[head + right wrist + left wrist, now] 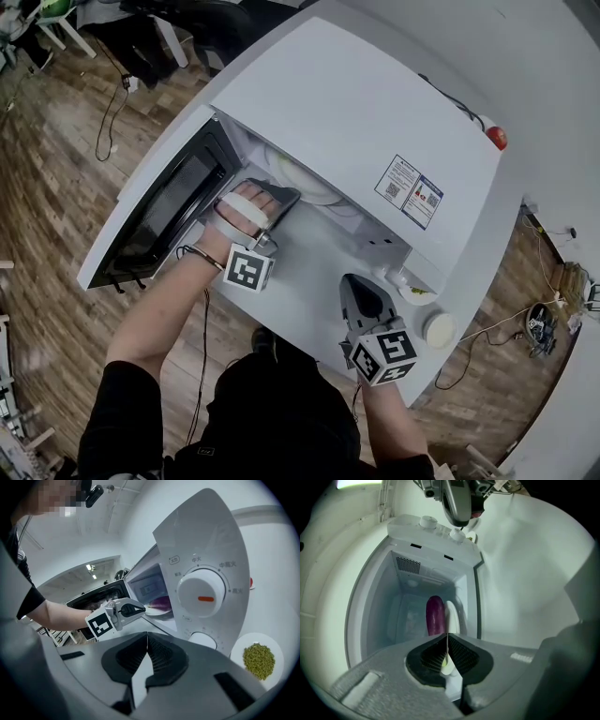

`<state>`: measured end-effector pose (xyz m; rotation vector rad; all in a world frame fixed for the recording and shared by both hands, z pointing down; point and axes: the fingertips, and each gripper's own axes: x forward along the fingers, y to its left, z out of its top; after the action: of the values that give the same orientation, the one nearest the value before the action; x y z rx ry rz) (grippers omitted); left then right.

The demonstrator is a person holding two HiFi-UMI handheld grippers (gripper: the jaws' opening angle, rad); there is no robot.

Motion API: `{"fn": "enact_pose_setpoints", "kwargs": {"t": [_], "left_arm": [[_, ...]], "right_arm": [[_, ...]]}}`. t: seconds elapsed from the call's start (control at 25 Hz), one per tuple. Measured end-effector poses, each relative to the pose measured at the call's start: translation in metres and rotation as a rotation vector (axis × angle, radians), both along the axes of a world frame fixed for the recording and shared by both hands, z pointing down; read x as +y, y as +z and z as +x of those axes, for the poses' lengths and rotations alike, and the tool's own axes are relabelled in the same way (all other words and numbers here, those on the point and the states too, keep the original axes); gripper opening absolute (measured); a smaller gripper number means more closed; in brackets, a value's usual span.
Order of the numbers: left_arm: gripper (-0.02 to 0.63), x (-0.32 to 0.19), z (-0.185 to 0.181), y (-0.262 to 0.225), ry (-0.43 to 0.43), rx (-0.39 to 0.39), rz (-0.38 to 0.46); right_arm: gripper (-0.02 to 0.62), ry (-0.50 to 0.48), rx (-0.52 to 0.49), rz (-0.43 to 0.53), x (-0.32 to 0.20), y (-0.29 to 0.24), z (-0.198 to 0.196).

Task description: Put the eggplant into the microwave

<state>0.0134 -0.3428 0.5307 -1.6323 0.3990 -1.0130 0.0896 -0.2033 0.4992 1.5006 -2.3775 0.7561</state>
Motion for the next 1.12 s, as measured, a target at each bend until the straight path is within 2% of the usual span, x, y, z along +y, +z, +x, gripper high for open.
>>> {"fn": "enact_pose_setpoints", "kwargs": {"t": [0.08,0.2,0.32,0.4,0.64,1.12], "left_arm": [[0.012,0.004,-0.003,0.001,0.0,0.016,-0.017],[0.014,0.005,-0.01,0.007,-0.008,-0.007,-0.039],[0.032,-0.001,-0.016,0.016,-0.028,-0.075,-0.02],[0.035,-0.005,-0.016,0.018,-0.039,-0.094,-0.017],[0.035,-0.01,-0.006,0.015,-0.029,-0.082,-0.006],[0.025,-0.023,0.01,0.015,-0.002,-0.134,-0.017]], "right_arm": [[0.015,-0.002,-0.002,-0.001,0.0,0.0,0.0],[0.015,-0.007,-0.006,0.0,-0.001,0.0,-0.002],[0.015,-0.012,-0.006,-0.001,0.0,0.001,-0.003],[0.015,-0.013,-0.006,-0.002,0.0,0.002,-0.003],[0.015,-0.009,-0.005,-0.005,0.0,0.003,0.001],[0.015,0.008,-0.013,-0.008,-0.001,0.006,0.008]]}}
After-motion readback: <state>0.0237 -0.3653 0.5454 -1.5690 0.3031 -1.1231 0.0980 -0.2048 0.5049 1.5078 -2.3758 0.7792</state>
